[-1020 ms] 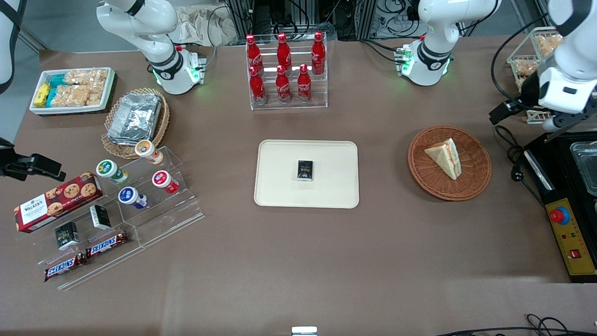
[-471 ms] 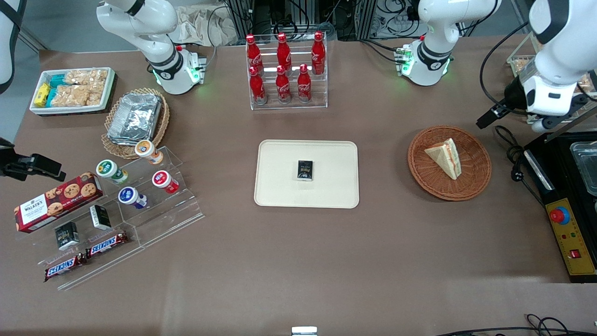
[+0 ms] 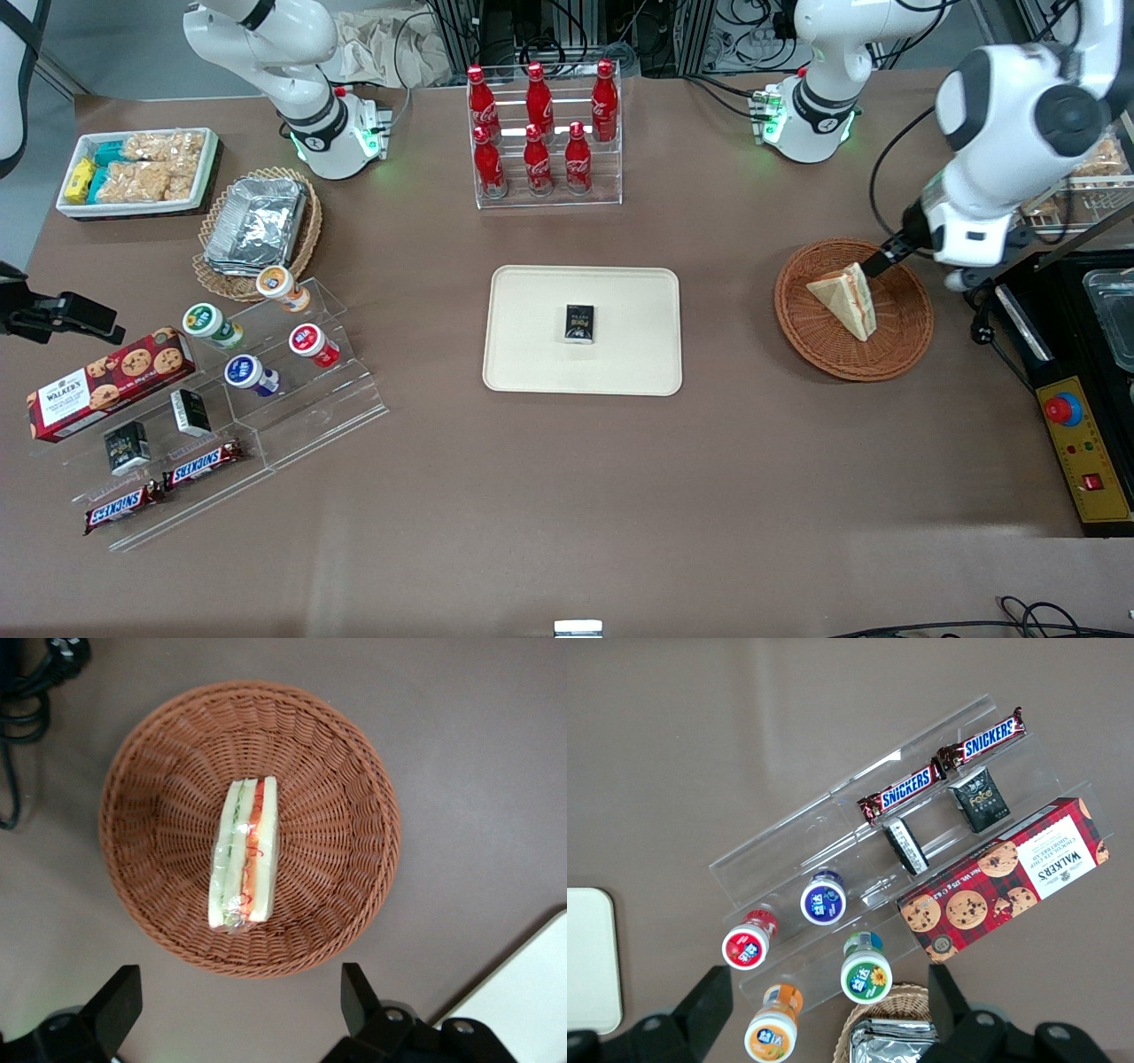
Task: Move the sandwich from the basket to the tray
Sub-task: 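Move the open left gripper over the sandwich and lower it, then close the left gripper on the wrapped sandwich and lift it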
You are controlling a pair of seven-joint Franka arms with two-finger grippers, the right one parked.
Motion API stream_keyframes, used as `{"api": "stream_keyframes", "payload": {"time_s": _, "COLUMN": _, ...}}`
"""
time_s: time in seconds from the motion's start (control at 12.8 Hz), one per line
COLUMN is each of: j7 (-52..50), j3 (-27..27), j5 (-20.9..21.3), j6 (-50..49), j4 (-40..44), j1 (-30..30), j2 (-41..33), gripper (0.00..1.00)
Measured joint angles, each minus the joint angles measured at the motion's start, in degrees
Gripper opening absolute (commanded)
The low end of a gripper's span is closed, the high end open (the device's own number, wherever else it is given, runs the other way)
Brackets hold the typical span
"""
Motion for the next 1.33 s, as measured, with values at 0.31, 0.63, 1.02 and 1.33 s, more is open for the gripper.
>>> {"api": "stream_keyframes", "payload": {"time_s": 0.31, "j7": -0.1, "j3": -0.2, "j5": 0.0, "j6": 13.1, "j4": -8.9, "j1": 0.0, "j2": 1.9, "gripper": 1.00}}
{"api": "stream_keyframes", "payload": {"time_s": 0.63, "j7": -0.1, "j3": -0.1, "j5": 0.0, "j6": 19.1, "j4": -10.8, "j1": 0.1, "j2": 6.0, "gripper": 1.00}}
{"api": "stream_keyframes", "payload": {"time_s": 1.02, "j7": -0.1, "j3": 0.1, "j5": 0.0, "j6": 21.3, "j4": -12.6, "j1": 0.2, "j2": 8.3, "gripper": 0.99}}
{"api": "stream_keyframes", "payload": {"time_s": 1.33, "j7": -0.2, "j3": 0.2, "j5": 0.0, "j6": 24.0, "j4": -13.2, "j1": 0.2, "j2": 11.1, "gripper": 0.83}}
